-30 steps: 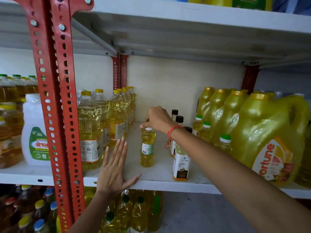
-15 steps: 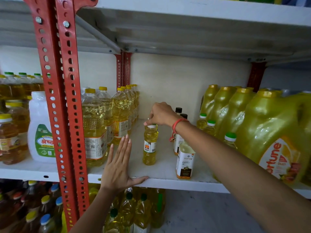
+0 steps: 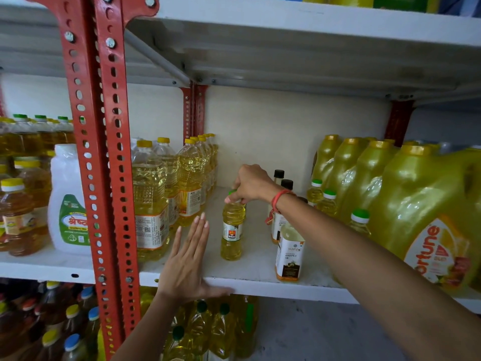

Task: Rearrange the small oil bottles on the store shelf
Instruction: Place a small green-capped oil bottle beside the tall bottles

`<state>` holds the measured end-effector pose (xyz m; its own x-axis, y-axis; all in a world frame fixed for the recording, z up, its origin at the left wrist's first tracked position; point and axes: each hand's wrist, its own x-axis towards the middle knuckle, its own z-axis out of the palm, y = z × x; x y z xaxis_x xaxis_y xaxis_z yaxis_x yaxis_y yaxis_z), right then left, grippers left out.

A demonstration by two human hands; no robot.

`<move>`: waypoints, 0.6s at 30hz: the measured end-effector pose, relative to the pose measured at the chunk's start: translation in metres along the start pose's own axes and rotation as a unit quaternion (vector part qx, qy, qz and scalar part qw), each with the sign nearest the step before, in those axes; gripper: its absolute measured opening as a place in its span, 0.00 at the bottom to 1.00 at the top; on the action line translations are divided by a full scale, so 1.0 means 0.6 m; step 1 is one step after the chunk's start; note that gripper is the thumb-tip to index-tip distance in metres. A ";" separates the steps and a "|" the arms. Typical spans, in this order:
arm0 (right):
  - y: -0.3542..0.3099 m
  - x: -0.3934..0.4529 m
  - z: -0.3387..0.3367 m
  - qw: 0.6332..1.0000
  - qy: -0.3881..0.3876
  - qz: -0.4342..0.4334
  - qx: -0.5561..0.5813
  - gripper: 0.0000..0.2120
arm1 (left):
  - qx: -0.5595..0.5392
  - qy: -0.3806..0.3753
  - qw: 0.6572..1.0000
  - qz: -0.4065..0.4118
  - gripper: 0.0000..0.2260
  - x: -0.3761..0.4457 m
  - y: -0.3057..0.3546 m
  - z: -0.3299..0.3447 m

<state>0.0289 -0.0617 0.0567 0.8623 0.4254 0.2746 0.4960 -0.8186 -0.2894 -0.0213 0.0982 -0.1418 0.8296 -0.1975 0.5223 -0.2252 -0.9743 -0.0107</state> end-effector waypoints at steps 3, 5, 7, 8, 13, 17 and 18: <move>-0.004 -0.011 -0.002 1.000 0.001 -0.004 0.010 0.18 | -0.011 -0.001 1.000 -0.007 0.67 0.001 -0.001 -0.001; -0.007 -0.020 -0.005 1.000 -0.002 -0.011 0.018 0.17 | -0.011 -0.001 1.000 -0.006 0.68 0.002 -0.001 -0.002; -0.010 -0.031 -0.009 1.000 -0.008 -0.019 0.024 0.17 | -0.009 0.000 1.000 -0.005 0.68 0.001 0.001 -0.003; -0.012 -0.036 -0.011 0.999 -0.010 -0.022 0.025 0.17 | -0.008 0.000 1.000 -0.005 0.68 0.001 0.001 -0.003; -0.018 -0.057 -0.017 0.999 -0.020 -0.033 0.029 0.17 | -0.003 0.002 1.000 -0.005 0.68 -0.001 0.003 -0.007; -0.017 -0.063 -0.016 0.999 -0.016 -0.035 0.035 0.17 | 0.001 -0.001 1.000 -0.005 0.68 -0.002 0.006 -0.011; -0.016 -0.064 -0.015 0.999 -0.015 -0.034 0.036 0.18 | 0.001 -0.001 1.000 -0.006 0.67 -0.002 0.006 -0.012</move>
<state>-0.0099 -0.0736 0.0571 0.8281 0.4916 0.2696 0.5593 -0.7575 -0.3366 -0.0269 0.0958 -0.1365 0.8332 -0.1868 0.5205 -0.2146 -0.9767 -0.0071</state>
